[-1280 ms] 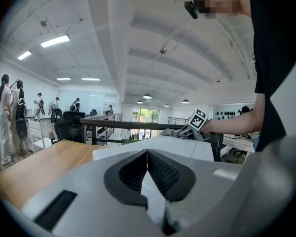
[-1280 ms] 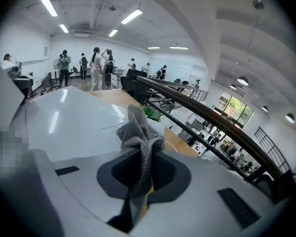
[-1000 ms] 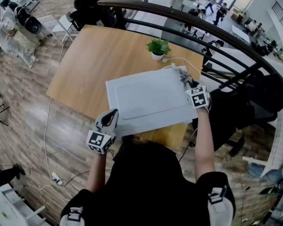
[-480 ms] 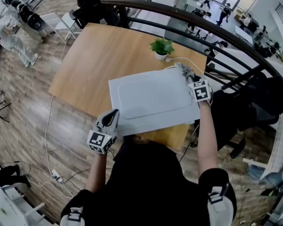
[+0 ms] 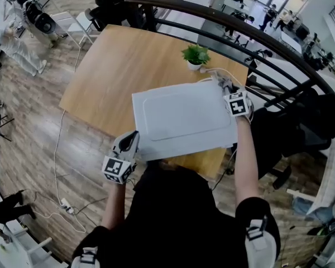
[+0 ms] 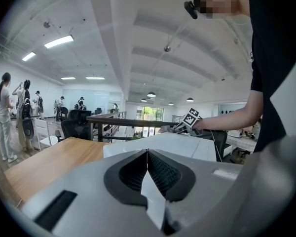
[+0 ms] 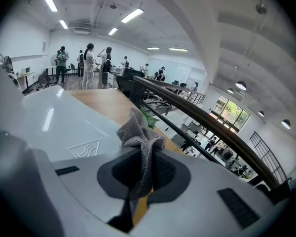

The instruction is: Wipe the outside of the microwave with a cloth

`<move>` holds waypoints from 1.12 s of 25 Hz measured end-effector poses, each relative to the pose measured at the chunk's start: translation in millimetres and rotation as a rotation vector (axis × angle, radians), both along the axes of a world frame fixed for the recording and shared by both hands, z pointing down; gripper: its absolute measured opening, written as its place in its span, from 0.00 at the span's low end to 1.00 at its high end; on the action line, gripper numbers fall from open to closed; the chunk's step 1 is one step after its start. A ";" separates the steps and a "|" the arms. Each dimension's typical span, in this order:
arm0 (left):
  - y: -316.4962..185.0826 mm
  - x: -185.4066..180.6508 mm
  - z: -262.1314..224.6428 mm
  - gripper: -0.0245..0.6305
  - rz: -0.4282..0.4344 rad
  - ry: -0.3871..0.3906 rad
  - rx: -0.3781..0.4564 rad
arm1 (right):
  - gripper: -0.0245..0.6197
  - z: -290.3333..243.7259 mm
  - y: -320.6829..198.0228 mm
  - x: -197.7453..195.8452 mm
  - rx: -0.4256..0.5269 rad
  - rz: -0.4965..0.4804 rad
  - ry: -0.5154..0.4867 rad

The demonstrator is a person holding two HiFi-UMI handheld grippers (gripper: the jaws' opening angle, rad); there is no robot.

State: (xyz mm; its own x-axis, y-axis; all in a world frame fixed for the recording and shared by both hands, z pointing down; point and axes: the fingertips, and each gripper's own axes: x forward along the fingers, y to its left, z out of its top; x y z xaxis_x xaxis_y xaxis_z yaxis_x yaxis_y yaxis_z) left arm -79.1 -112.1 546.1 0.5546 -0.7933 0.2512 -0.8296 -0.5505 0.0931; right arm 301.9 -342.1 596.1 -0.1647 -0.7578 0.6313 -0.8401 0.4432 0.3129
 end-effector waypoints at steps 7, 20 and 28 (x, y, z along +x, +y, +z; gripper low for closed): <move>-5.7 -6.1 0.2 0.04 0.014 0.007 -0.015 | 0.07 2.2 1.5 -15.5 -0.020 0.005 -0.004; -21.3 -28.9 -0.9 0.04 0.039 0.022 -0.012 | 0.07 1.0 0.5 -18.8 -0.031 0.049 0.028; -31.2 -39.9 -1.2 0.04 0.056 0.031 0.001 | 0.07 3.9 4.0 -24.7 -0.063 0.104 -0.098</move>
